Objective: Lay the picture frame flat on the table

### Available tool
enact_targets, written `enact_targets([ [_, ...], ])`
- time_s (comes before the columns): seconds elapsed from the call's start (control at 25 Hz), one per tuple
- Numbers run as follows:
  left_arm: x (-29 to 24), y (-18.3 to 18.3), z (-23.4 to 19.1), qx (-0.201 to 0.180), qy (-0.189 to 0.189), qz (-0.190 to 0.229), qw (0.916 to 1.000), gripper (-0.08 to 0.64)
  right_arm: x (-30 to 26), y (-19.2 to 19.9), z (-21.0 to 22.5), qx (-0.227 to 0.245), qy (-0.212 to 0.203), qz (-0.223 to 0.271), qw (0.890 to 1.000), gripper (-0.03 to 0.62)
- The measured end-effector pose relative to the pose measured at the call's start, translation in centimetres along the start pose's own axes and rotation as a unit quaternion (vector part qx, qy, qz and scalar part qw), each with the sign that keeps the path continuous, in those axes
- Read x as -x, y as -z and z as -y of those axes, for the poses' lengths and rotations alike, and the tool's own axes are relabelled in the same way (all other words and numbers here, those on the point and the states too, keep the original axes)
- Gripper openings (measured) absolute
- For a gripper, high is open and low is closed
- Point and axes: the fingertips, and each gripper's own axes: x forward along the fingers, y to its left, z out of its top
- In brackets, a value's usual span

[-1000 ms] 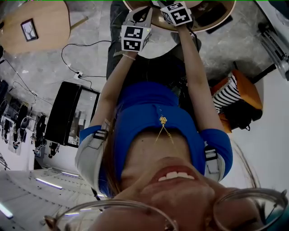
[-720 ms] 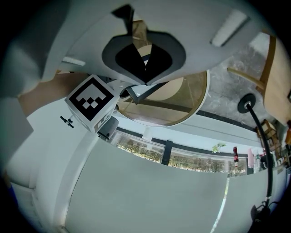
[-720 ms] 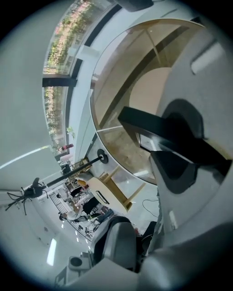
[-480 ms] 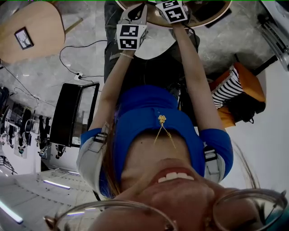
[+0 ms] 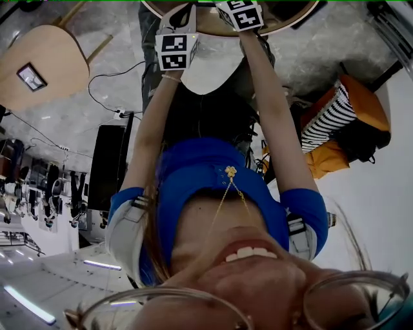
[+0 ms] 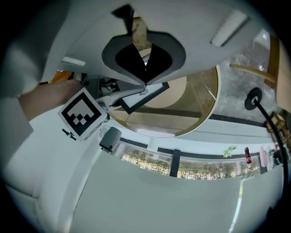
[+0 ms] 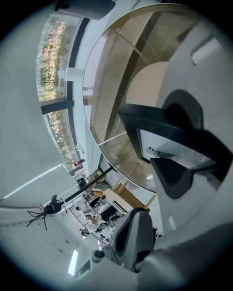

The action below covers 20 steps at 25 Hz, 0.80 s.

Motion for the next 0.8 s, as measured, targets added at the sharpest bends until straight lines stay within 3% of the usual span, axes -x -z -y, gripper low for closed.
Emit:
enact_targets([
  [0.2,-2.2,1.0,0.5,-0.019,0.011,-0.02,0.9995,-0.005,-0.3,1.7,2.4,-0.045,-0.007,0.006,0.999,0.196],
  [0.8,-3.4,0.9,2.4,-0.024,0.038,-0.044,0.998,-0.005,1.2,4.2,6.6,-0.118,0.07,-0.022,0.99,0.332],
])
